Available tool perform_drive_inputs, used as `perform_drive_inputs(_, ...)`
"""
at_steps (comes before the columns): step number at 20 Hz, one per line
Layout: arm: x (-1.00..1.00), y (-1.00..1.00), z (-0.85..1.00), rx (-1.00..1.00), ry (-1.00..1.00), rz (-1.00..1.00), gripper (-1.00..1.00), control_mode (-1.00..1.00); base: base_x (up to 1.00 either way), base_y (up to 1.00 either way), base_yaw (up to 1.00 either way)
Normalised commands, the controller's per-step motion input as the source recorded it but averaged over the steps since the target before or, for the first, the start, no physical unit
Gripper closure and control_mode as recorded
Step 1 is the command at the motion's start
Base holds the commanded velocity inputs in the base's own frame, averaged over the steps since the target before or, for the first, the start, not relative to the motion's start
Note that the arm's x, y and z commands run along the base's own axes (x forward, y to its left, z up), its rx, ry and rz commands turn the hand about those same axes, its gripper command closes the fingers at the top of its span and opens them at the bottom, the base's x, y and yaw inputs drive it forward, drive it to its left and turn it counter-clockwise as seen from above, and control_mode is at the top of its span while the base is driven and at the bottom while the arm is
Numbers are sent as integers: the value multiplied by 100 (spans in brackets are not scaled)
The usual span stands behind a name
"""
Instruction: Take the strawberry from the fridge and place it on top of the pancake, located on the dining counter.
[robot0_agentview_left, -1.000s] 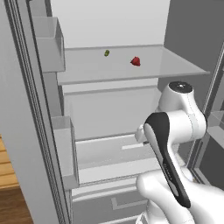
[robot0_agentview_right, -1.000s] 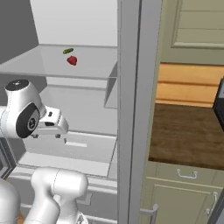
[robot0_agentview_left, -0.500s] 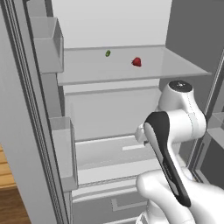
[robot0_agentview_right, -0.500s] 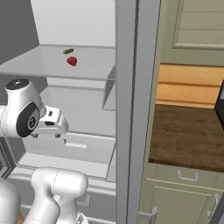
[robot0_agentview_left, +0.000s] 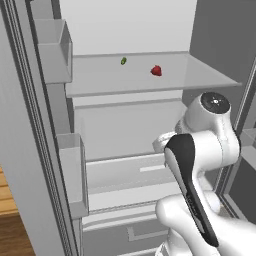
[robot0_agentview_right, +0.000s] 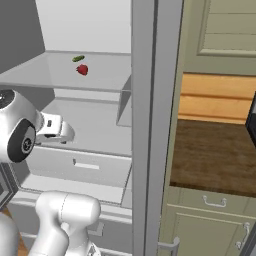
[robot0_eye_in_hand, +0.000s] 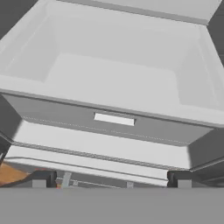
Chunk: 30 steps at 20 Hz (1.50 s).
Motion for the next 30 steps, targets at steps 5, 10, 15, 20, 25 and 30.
perform_drive_inputs(5, 0, -2, 100, 1, -49, 0, -100, -100, 0, 0, 0)
perform_drive_inputs(10, 1, -4, 100, 0, -26, 0, -100, -100, 0, 0, 0)
perform_drive_inputs(15, 43, 4, 79, 7, -8, -4, -100, -100, 0, 0, 0)
perform_drive_inputs(20, 88, -2, 16, 11, 1, -1, -100, -100, 0, 0, 0)
perform_drive_inputs(25, 100, -14, -1, 0, 3, 0, -100, -100, 0, 0, 0)
perform_drive_inputs(30, 83, -35, 8, 1, 15, 0, -100, -100, 0, 0, 0)
